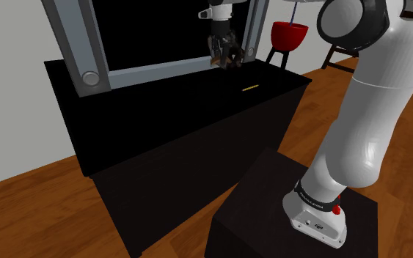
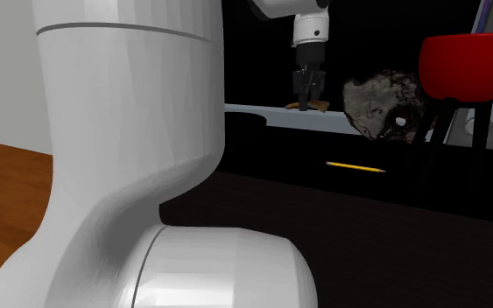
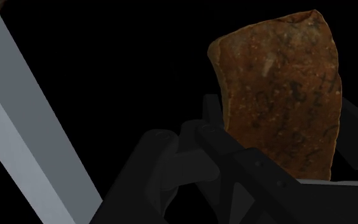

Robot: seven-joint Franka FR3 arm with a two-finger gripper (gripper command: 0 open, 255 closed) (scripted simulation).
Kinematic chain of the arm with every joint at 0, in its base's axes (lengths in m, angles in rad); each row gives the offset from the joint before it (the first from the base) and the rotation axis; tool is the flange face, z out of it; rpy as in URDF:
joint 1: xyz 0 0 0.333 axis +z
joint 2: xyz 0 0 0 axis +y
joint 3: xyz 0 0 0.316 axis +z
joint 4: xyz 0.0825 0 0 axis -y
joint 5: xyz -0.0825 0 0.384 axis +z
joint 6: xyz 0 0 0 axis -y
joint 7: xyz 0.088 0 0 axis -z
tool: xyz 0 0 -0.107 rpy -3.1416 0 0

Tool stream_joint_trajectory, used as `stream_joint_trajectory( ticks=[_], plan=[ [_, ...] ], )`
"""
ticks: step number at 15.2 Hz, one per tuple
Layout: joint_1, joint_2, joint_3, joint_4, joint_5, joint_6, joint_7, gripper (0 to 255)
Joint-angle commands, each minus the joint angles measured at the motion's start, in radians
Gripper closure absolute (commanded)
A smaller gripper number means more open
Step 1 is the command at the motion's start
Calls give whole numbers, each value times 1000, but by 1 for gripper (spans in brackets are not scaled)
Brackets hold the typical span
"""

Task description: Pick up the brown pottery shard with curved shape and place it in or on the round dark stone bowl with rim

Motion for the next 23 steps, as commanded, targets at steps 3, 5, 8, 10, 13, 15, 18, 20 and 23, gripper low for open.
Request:
stream_joint_trajectory(
  ticks=[3,5,8,10,13,15,18,20,23],
  plan=[
    [-2,7,-1,63,3,-58,-4,255],
    [-4,13,-2,98,5,-87,-7,255],
    [-9,25,-3,155,9,-131,-13,255],
    [-12,34,-4,191,13,-159,-17,255],
    [44,-54,23,85,-19,-140,61,255],
    [75,-106,46,26,-35,-132,114,255],
    [117,-173,83,-50,-52,-125,193,255],
    [141,-212,109,-92,-58,-123,245,255],
    [176,-261,151,-145,-61,-123,323,255]
  ],
)
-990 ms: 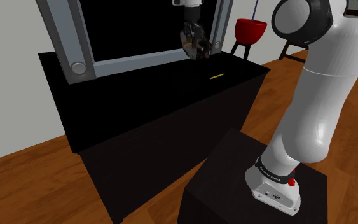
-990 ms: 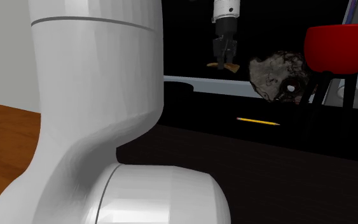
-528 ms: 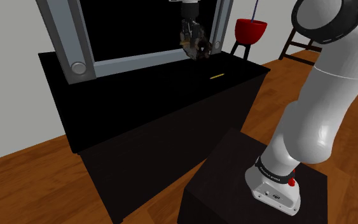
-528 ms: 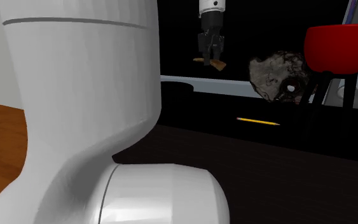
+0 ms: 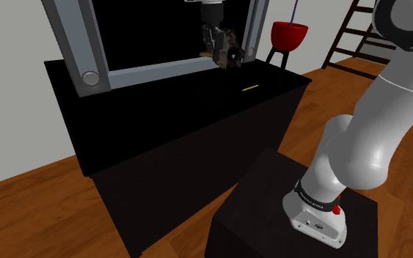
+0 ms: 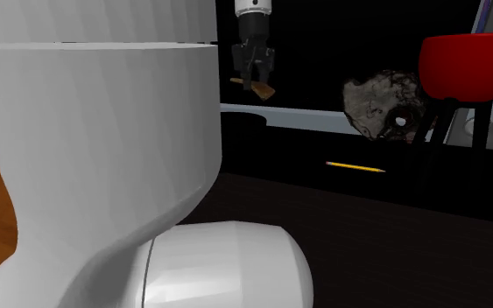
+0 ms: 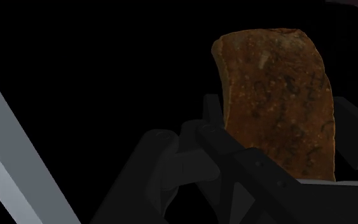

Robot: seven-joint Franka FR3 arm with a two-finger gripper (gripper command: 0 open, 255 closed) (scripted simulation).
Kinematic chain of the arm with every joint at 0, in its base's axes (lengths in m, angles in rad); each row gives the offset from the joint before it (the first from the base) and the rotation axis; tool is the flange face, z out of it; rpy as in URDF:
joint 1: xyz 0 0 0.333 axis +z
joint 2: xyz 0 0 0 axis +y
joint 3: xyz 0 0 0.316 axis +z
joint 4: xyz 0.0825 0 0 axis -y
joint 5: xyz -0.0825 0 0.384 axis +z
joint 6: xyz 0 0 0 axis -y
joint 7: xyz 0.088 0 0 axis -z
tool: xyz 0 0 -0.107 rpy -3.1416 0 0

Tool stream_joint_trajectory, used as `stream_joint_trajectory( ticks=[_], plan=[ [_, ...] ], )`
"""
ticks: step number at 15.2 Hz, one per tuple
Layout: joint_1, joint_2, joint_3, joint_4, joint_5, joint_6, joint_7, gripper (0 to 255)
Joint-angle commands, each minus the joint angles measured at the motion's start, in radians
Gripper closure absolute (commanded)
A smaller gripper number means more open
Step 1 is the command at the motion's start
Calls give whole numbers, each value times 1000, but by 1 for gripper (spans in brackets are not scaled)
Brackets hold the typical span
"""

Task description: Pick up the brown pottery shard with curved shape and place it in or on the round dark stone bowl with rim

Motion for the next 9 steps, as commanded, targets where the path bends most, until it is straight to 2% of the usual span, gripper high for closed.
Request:
stream_joint_trajectory(
  ticks=[1,4,9],
  plan=[
    [25,-37,31,-40,-2,0,59,255],
    [57,-73,73,-77,3,-2,134,255],
    [56,-85,73,-158,1,67,139,255]
  ],
)
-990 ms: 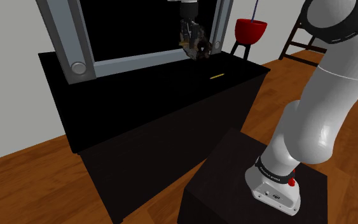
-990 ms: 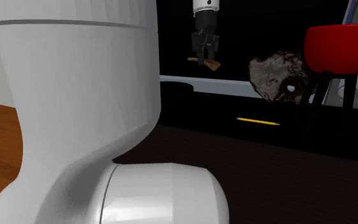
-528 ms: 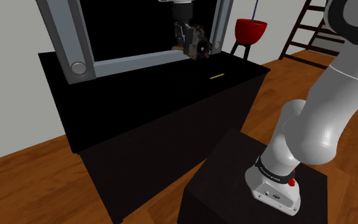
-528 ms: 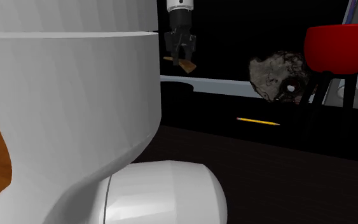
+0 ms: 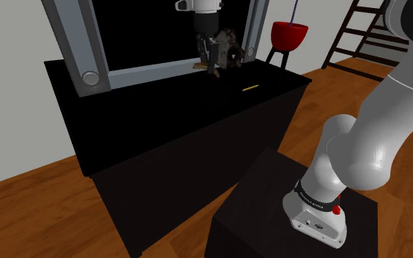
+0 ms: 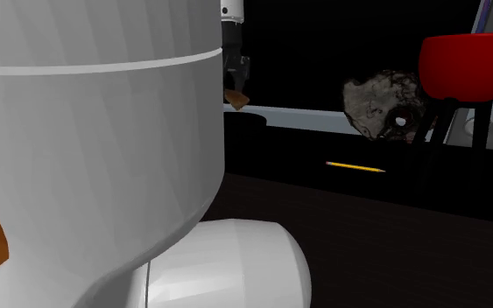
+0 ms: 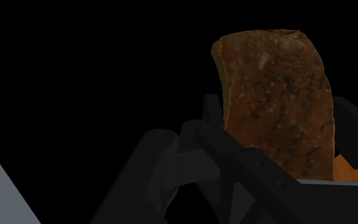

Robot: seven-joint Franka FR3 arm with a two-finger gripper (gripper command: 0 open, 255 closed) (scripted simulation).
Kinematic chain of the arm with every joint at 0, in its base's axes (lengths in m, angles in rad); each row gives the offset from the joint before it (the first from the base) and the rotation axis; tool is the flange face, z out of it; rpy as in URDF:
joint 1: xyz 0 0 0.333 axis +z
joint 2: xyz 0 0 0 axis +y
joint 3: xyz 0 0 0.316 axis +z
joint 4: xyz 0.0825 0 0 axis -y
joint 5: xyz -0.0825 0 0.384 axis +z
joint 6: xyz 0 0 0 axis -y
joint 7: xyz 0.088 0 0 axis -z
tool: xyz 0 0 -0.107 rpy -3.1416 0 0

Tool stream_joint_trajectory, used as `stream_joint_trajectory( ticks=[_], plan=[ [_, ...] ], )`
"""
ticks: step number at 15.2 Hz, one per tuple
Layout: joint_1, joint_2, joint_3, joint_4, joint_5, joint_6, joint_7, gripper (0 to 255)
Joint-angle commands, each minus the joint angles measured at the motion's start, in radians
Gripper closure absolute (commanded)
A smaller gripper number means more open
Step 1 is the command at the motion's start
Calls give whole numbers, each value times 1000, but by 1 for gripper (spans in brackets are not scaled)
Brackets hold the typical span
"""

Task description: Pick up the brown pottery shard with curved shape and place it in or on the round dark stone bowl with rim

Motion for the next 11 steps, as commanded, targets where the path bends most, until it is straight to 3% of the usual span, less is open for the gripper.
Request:
stream_joint_trajectory(
  ticks=[1,11],
  plan=[
    [0,-3,0,-31,-1,28,3,255],
    [-1,-9,-2,-141,-3,132,9,255]
  ],
)
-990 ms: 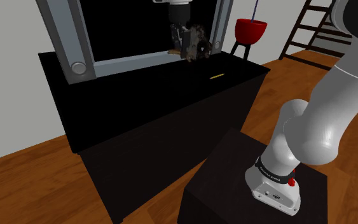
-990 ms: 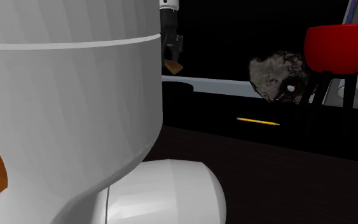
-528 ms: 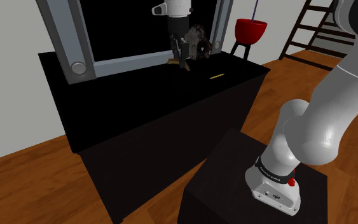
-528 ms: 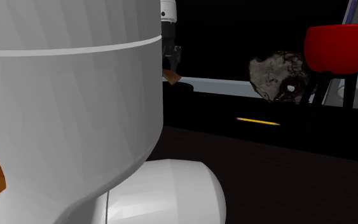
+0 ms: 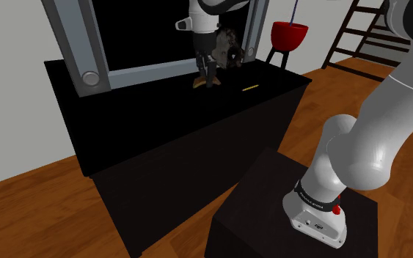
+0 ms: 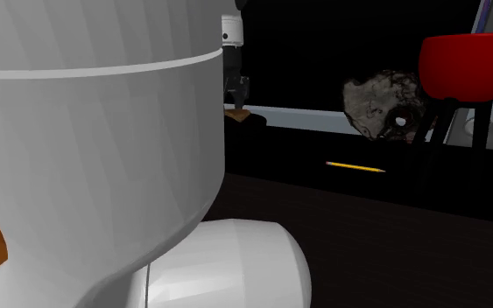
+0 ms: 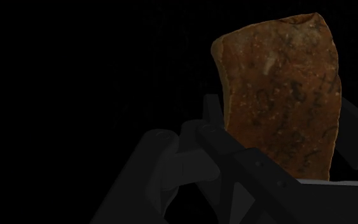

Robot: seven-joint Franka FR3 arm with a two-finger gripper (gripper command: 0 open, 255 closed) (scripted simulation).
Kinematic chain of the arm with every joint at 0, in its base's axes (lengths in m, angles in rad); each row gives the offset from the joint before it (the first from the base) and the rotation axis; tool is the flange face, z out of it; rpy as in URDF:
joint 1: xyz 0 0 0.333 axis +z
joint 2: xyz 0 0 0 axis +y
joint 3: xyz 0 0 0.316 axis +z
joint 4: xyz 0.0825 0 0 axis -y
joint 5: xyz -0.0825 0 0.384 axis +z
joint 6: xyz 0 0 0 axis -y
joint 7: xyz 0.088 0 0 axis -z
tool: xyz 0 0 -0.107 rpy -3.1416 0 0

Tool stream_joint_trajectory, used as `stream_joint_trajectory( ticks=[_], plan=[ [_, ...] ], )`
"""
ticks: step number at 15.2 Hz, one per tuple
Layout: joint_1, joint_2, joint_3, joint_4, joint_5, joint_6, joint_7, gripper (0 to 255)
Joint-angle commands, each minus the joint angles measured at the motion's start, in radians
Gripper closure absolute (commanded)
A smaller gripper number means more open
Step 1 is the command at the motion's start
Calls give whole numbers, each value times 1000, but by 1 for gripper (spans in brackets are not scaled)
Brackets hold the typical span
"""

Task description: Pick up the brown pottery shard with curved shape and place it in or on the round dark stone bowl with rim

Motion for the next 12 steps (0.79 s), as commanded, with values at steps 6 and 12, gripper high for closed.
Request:
stream_joint_trajectory(
  ticks=[6,12],
  plan=[
    [0,0,-1,-3,0,4,-1,255],
    [0,0,-1,-3,0,4,-1,0]
  ],
)
